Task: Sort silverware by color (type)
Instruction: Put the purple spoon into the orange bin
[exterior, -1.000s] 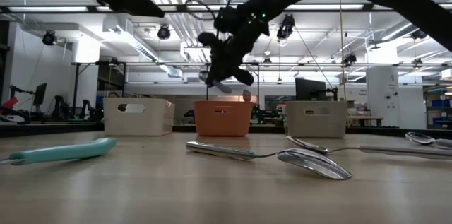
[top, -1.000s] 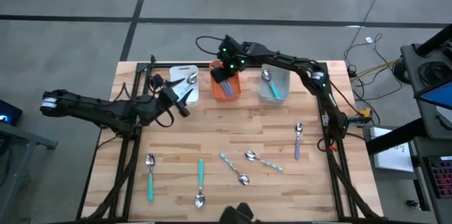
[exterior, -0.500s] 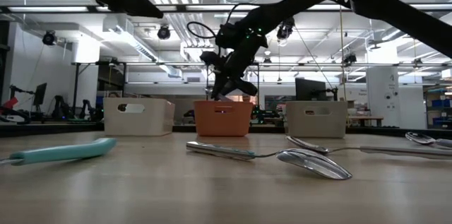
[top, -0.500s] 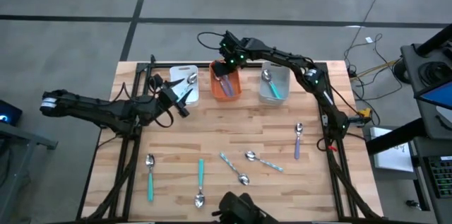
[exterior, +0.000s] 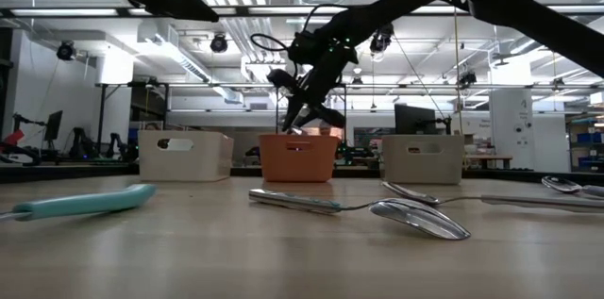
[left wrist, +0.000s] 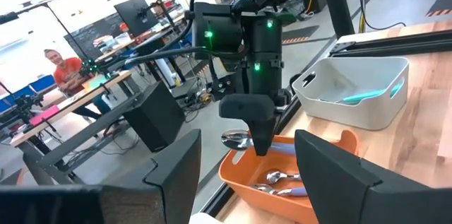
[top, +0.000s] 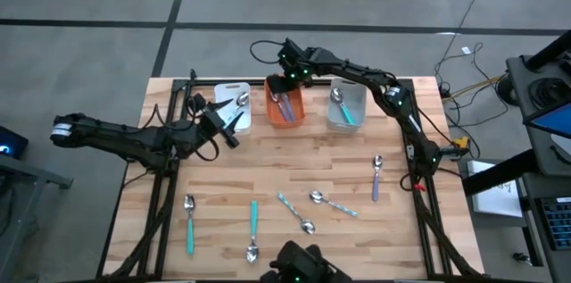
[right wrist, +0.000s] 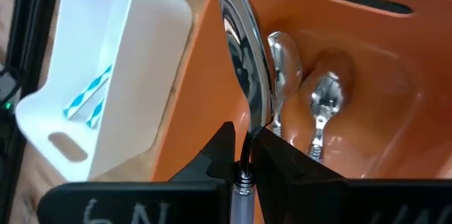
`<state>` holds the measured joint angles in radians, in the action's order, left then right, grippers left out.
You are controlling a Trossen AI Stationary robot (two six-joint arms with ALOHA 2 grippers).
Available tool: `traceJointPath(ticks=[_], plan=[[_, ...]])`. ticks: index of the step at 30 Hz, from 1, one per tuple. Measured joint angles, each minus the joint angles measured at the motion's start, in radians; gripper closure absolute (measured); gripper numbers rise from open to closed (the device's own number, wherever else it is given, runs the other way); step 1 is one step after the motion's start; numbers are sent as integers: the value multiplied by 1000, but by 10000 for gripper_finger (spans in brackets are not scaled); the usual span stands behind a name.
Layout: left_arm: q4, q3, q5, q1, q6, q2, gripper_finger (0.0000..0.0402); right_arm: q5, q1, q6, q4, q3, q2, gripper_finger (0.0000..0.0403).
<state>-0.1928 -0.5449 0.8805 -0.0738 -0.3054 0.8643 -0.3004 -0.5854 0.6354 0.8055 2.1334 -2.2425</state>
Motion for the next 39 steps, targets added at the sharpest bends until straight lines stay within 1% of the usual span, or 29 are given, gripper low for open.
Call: traceJointPath(ticks=[4, 8, 12, 21, 27, 32, 39], plan=[[0, 0, 0, 0, 0, 0, 194, 98, 0, 3, -10, -6, 0, 376], [0, 0, 0, 0, 0, 1, 194, 141, 0, 1, -14, -7, 0, 375], [0, 0, 0, 0, 0, 1, 194, 199, 10, -5, -56, -18, 0, 375], [0, 0, 0, 0, 0, 0, 194, 198, 59, -18, -67, -48, -2, 375], [0, 0, 0, 0, 0, 0, 194, 223, 70, -13, -123, -89, -2, 374], [0, 0, 0, -2, 0, 0, 194, 249, 68, -10, -152, -131, -2, 374], [0, 0, 0, -2, 0, 0, 194, 250, 70, -7, -233, -217, -3, 374]])
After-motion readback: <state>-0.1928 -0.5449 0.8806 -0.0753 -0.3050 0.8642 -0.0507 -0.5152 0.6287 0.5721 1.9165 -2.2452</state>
